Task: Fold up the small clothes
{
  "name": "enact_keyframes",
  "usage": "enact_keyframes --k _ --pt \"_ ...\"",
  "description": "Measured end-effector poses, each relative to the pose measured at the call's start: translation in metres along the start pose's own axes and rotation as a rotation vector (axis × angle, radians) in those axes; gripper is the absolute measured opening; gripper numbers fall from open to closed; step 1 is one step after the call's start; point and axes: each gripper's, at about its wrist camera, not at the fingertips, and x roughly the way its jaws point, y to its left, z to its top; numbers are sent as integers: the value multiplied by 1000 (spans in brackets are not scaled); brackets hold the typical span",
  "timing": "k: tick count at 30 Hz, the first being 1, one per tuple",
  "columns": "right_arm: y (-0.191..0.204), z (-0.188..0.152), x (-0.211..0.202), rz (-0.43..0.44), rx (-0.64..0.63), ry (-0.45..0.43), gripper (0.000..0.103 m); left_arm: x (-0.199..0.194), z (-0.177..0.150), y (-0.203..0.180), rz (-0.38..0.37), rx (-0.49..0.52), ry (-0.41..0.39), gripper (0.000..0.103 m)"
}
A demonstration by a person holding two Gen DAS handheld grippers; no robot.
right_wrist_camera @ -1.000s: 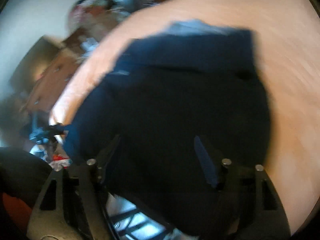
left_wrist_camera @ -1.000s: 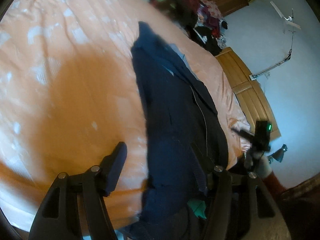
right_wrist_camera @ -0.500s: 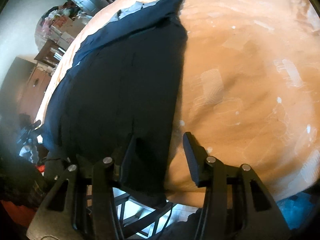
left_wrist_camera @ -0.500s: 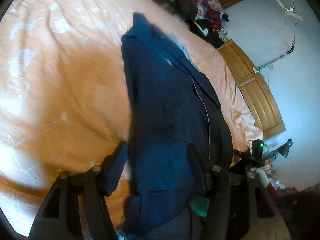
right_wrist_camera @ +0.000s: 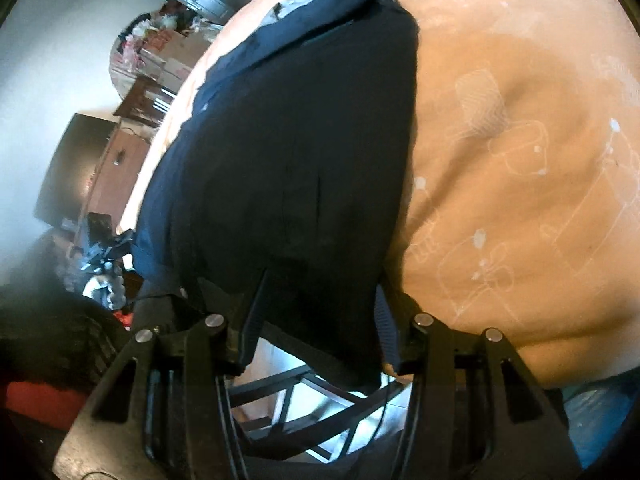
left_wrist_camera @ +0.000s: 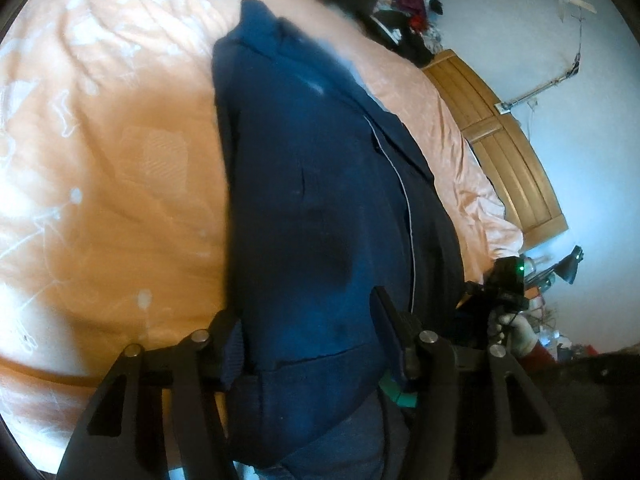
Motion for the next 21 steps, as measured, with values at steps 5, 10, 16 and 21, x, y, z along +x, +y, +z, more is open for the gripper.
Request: enact_keyframes --k 5,10,16,21 --pt "4 -2 -2 5 -18 -5 52 2 3 3 -4 4 11 54" --pt "20 2 -5 25 -30 4 5 1 10 -12 -83 -3 1 20" --pt "50 35 -63 324 31 -228 4 -39 51 -49 -360 -39 -202 13" --pt "51 105 -72 429 71 -313 4 -46 125 -64 -448 -62 -301 13"
